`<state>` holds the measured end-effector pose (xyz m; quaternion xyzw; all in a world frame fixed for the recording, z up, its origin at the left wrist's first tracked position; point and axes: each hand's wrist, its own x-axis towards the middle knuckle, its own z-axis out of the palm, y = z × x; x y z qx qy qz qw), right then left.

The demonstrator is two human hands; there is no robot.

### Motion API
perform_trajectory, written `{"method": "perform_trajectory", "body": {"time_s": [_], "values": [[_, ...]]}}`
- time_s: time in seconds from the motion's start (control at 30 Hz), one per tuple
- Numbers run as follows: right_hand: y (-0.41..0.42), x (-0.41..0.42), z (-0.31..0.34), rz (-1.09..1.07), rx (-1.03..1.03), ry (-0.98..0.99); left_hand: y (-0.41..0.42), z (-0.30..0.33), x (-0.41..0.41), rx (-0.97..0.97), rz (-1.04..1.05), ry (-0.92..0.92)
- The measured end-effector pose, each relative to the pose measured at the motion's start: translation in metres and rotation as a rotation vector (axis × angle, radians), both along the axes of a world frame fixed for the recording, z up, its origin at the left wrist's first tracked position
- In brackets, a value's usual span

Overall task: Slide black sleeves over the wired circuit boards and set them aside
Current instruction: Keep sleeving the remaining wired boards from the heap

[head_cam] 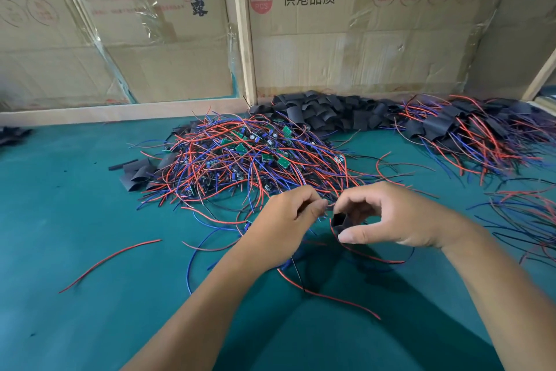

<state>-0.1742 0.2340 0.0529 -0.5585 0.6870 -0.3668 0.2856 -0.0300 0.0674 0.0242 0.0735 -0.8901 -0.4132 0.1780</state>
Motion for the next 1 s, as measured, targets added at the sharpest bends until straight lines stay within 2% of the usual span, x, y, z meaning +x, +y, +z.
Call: {"method": "perform_trajectory", "body": {"time_s": [0.07,0.17,0.23,0.4,0.7,0.87,1.0], "values": [[0.002,-0.007,-0.001,-0.107,-0.035,0.077,-0.003,0.001,0.001,0.036,0.055,0.032],[0.001,-0.015,-0.005,-0.347,-0.107,0.349,-0.007,0.002,0.001,0.096,0.111,0.072],[-0.004,-0.012,-0.008,-0.41,-0.169,0.438,-0.007,0.002,0.0,0.105,0.112,0.071],[-0.012,0.001,-0.01,-0.395,-0.273,0.503,-0.006,0.0,0.0,0.108,0.111,0.08],[-0.018,0.01,-0.011,-0.414,-0.321,0.507,-0.004,0.001,0.0,0.087,0.107,0.089],[-0.018,0.01,-0.012,-0.441,-0.294,0.515,-0.001,0.003,0.002,0.047,0.086,0.074],[-0.017,0.01,-0.011,-0.377,-0.255,0.546,-0.001,0.004,0.003,0.011,0.055,0.051]]}}
